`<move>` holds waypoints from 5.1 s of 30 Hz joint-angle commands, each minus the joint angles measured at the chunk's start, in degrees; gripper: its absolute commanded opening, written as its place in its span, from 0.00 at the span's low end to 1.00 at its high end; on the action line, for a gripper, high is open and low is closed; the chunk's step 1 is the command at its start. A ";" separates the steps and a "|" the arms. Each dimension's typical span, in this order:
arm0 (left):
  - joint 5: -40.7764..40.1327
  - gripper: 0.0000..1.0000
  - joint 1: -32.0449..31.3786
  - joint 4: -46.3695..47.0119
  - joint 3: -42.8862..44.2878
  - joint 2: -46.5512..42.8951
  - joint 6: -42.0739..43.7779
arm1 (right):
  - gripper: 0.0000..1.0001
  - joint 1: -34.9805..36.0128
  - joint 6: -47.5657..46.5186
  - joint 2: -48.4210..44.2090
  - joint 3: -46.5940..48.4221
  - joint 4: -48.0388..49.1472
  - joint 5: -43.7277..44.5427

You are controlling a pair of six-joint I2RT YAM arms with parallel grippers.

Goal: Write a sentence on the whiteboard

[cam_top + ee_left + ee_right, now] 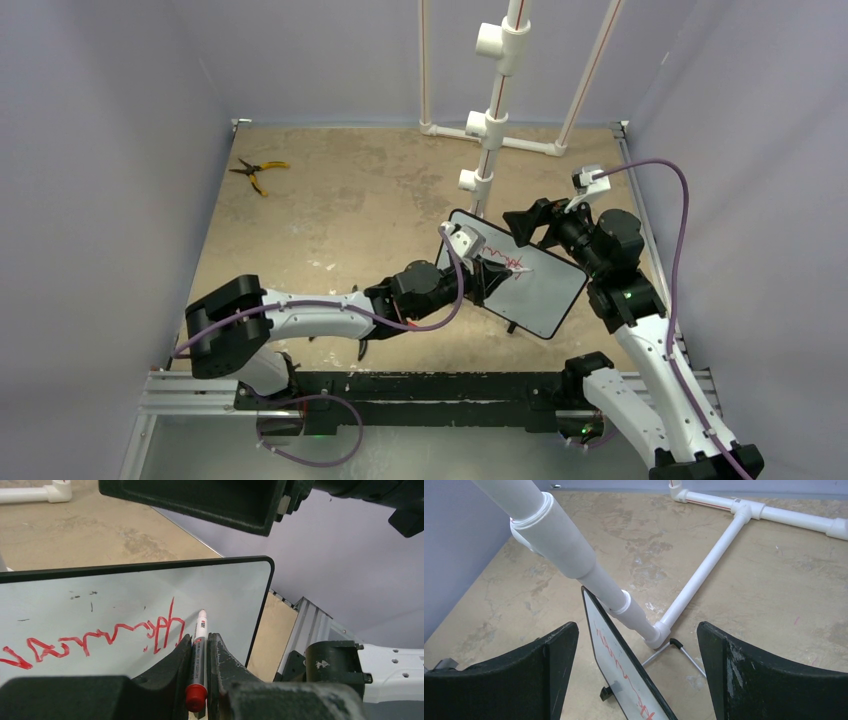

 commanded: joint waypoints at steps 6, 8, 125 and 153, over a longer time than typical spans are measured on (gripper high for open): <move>1.18 0.00 -1.23 2.37 1.43 1.38 -0.79 | 0.91 0.26 0.44 -0.61 -0.13 2.20 0.98; 1.26 0.00 -1.23 2.84 1.63 1.90 -0.79 | 0.91 0.17 0.45 -0.64 -0.12 2.15 1.06; 4.58 0.00 -1.85 6.25 2.65 2.23 2.21 | 0.91 0.23 0.45 -0.43 -0.12 1.92 1.24; 1.09 0.00 -2.01 3.99 1.80 6.58 1.71 | 0.91 0.27 0.44 -0.55 -0.22 1.95 1.24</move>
